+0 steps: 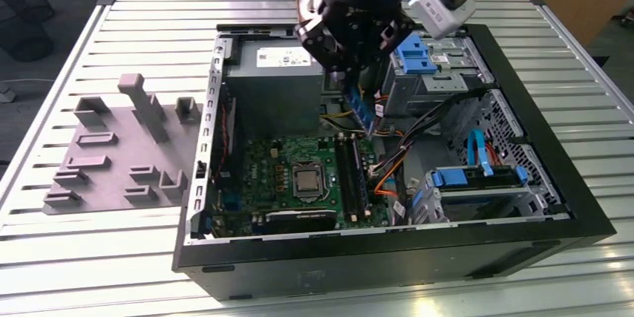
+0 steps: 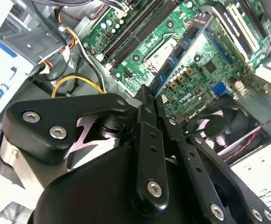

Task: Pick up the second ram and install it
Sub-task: 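Insert the second ram into the second slot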

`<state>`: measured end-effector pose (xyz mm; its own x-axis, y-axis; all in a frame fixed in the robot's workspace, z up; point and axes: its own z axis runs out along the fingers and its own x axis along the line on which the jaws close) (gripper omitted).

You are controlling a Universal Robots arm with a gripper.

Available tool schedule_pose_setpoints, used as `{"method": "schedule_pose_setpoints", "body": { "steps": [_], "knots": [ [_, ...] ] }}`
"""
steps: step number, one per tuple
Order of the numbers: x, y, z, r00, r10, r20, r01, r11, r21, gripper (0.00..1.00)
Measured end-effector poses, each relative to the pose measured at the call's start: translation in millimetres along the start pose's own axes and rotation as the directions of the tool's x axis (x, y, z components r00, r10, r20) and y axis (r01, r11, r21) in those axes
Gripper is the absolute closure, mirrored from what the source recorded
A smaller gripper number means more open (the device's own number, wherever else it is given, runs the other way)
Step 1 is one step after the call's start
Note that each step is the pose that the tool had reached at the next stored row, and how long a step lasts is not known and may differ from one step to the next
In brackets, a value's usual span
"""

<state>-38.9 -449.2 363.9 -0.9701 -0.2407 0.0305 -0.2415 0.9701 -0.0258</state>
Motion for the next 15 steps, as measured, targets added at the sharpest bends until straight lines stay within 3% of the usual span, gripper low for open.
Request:
{"method": "schedule_pose_setpoints", "body": {
  "steps": [5,13,15],
  "knots": [
    [-0.1,0.0,1.6,0.9964,0.084,-0.003,-0.084,0.9964,0.0012,0.86],
    [-0.1,0.1,3.7,0.9776,0.21,-0.0072,-0.21,0.9777,0.0008,0.86],
    [-0.1,0.1,3.8,0.9769,0.213,-0.0073,-0.213,0.9769,0.0006,0.86]
  ]
}}
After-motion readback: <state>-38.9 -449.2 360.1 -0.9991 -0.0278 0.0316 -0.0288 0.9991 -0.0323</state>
